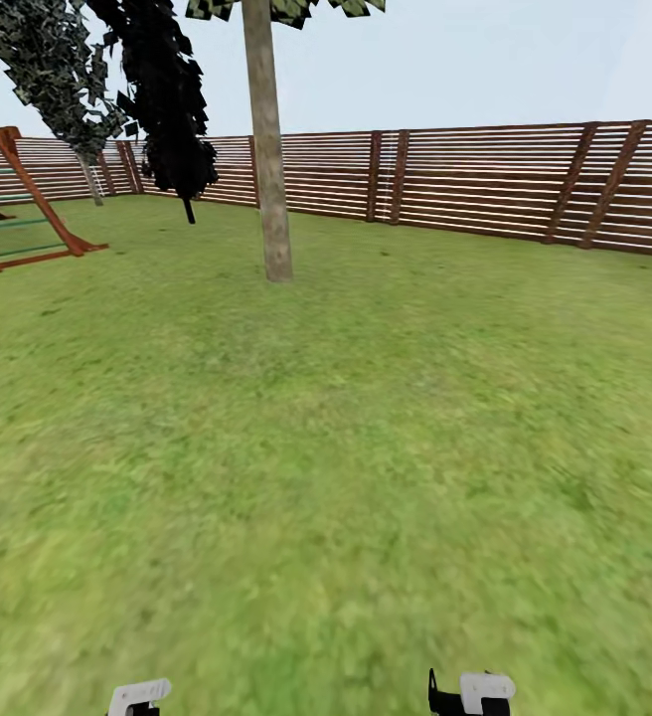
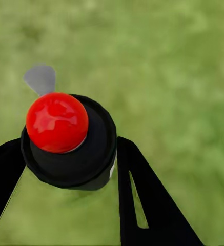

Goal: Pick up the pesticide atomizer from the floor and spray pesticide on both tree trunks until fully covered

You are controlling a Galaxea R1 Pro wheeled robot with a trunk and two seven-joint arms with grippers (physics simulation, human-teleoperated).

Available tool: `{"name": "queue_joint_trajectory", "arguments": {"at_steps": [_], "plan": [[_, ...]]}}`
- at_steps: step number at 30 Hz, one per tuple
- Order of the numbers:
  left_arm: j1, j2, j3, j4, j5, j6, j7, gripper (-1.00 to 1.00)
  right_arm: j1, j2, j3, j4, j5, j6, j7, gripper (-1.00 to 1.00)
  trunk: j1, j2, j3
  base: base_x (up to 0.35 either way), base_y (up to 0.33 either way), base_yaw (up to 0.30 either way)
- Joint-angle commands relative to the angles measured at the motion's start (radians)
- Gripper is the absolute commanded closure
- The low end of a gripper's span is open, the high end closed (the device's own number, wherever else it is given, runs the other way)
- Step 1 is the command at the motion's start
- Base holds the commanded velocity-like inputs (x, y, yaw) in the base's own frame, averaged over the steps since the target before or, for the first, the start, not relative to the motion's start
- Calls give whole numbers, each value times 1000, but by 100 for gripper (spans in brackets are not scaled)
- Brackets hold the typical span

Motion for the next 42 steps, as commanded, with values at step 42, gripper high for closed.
{"name": "queue_joint_trajectory", "arguments": {"at_steps": [42], "plan": [[-1, -1, 10, -1, -3, -2, -7, 100, -1, 1, -6, 1, 11, -1, -7, -100, 0, 0, -1, 338, 0, 0]]}}
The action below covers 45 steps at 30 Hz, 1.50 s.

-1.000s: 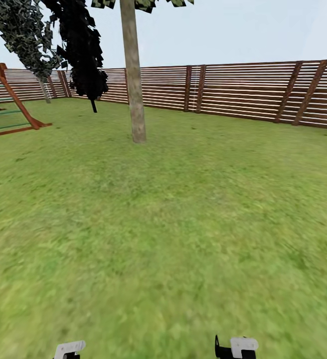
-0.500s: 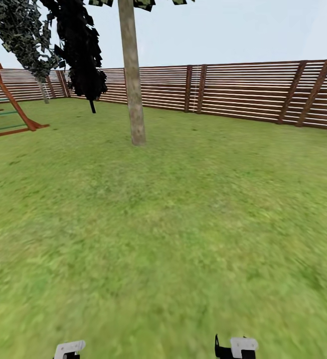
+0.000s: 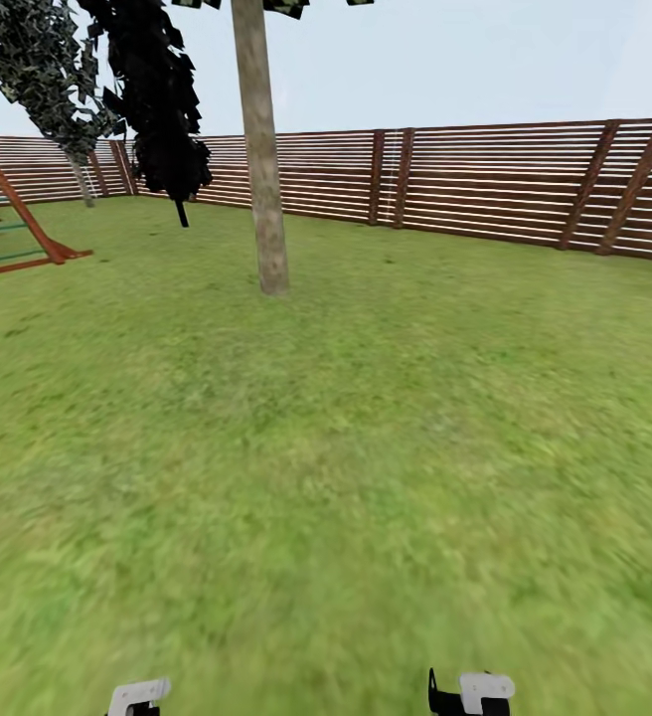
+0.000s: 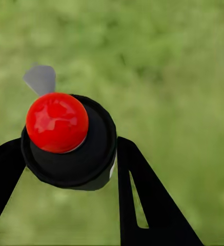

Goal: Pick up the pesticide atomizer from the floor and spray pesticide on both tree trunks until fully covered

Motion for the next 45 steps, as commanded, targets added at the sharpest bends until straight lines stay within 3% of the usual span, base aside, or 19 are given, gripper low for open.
{"name": "queue_joint_trajectory", "arguments": {"at_steps": [1, 11, 16, 26, 45], "plan": [[-1, 0, 9, 1, -3, -3, -7, 100, -1, 0, -6, 1, 11, -1, -7, -100, 0, 0, -1, 338, 0, 0], [-1, 1, 9, 1, -3, -3, -7, 100, -1, -1, -5, -14, 15, -4, -7, -100, 0, 0, -1, 338, 0, 0], [-1, 1, 8, 1, -3, -3, -7, 100, -1, 0, -5, -100, 15, -4, -4, -100, 0, 0, -1, 338, 0, 0], [-1, -2, 7, 1, -4, -3, -7, 100, -1, -3, -1, -105, 20, -6, -5, -100, 0, 0, -1, 338, 0, 11], [-1, -1, 7, 1, -3, -3, -7, 100, -1, -3, -1, -107, 20, -4, -5, -100, 0, 0, -21, 338, 0, 194]]}}
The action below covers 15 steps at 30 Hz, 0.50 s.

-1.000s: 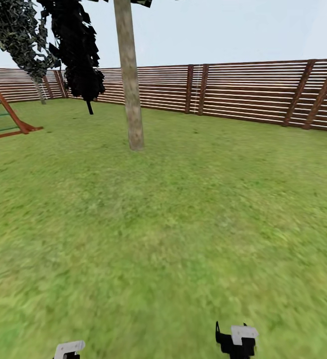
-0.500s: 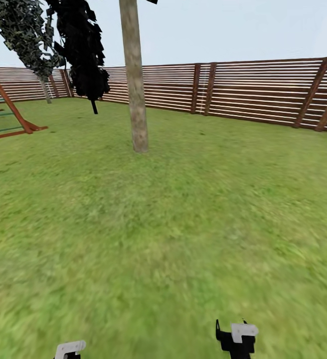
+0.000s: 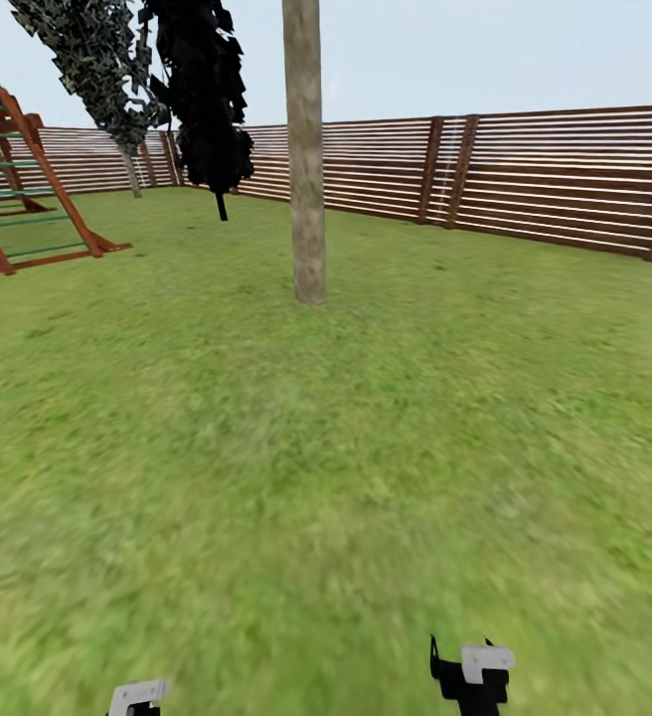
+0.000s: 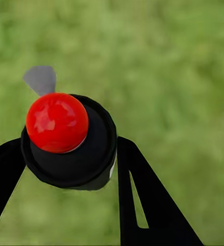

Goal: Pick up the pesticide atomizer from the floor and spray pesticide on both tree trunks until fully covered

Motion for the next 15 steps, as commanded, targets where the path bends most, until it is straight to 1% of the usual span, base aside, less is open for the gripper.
{"name": "queue_joint_trajectory", "arguments": {"at_steps": [1, 15], "plan": [[-1, 0, 9, 1, -3, -2, -7, 100, 0, 0, -6, 1, 11, -2, -6, -100, 0, 0, -1, 338, 0, 66], [-1, 0, 9, 1, -2, -2, -7, 100, 0, 0, -6, 2, 11, -2, -6, -100, 0, 0, -2, 338, 0, 6]]}}
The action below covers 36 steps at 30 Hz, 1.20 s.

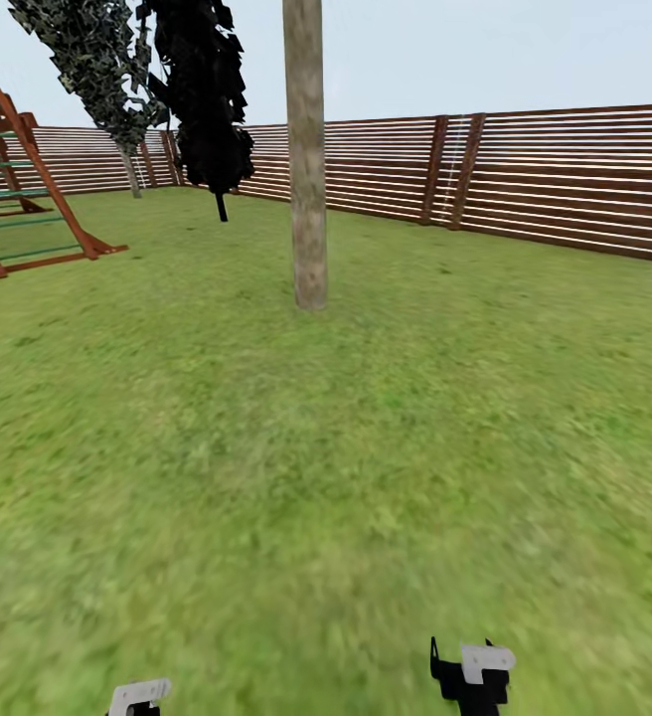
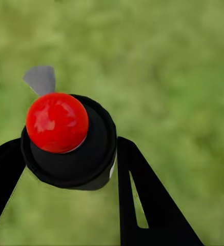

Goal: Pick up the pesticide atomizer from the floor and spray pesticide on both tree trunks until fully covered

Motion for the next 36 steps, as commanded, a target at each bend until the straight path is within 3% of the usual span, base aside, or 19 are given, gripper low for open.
{"name": "queue_joint_trajectory", "arguments": {"at_steps": [1, 36], "plan": [[-1, 0, 9, 1, -3, -3, -7, 100, -1, 0, -6, 0, 11, -2, -6, -100, 0, 0, -1, 338, 0, 0], [-1, 0, 9, 1, -3, -3, -7, 100, -1, 0, -5, 1, 11, -2, -7, -100, 0, 0, -1, 338, 0, 0]]}}
